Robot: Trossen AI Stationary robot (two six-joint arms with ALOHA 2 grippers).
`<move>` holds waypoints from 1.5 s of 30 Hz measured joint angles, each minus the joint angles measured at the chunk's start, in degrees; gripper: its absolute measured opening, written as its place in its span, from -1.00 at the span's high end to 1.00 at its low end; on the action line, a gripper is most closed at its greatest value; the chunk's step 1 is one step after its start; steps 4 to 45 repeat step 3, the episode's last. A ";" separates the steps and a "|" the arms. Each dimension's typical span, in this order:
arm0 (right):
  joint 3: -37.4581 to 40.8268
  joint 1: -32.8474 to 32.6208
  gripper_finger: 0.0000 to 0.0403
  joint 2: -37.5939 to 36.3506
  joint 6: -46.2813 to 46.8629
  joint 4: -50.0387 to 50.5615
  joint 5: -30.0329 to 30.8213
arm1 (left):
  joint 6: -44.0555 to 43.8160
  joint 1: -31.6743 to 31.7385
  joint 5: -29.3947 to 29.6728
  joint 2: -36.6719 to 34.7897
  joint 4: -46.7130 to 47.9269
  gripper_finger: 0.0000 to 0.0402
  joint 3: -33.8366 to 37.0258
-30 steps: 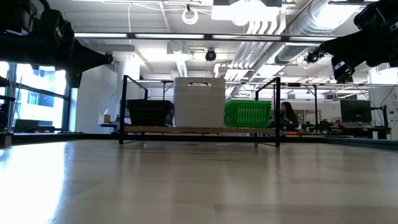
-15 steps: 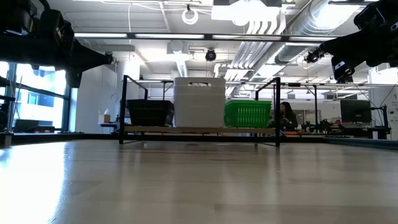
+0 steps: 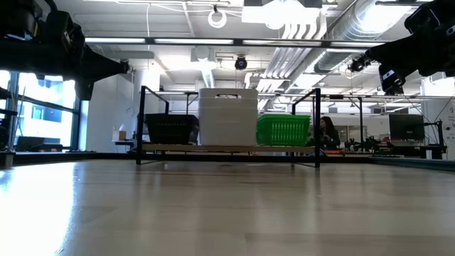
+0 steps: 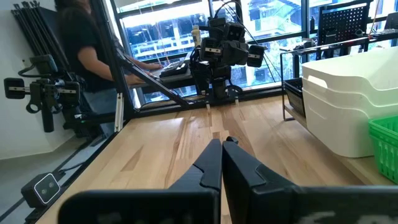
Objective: Stack baskets on shelf by color
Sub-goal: Return to Home Position
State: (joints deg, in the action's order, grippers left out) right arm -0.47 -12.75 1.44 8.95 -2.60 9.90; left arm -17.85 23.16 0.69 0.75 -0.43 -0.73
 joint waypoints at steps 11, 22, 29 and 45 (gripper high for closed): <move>0.00 0.00 1.00 0.00 0.00 0.00 -0.01 | 0.00 0.00 0.00 0.00 0.00 1.00 0.00; 0.00 0.00 1.00 0.00 0.00 0.00 -0.01 | 0.00 0.00 0.00 0.00 0.00 1.00 0.00; 0.00 0.00 1.00 0.00 0.00 0.00 -0.01 | 0.00 0.00 0.00 0.00 0.00 1.00 0.00; 0.00 0.00 1.00 0.00 0.00 0.00 -0.01 | 0.00 0.00 0.00 0.00 0.00 1.00 0.00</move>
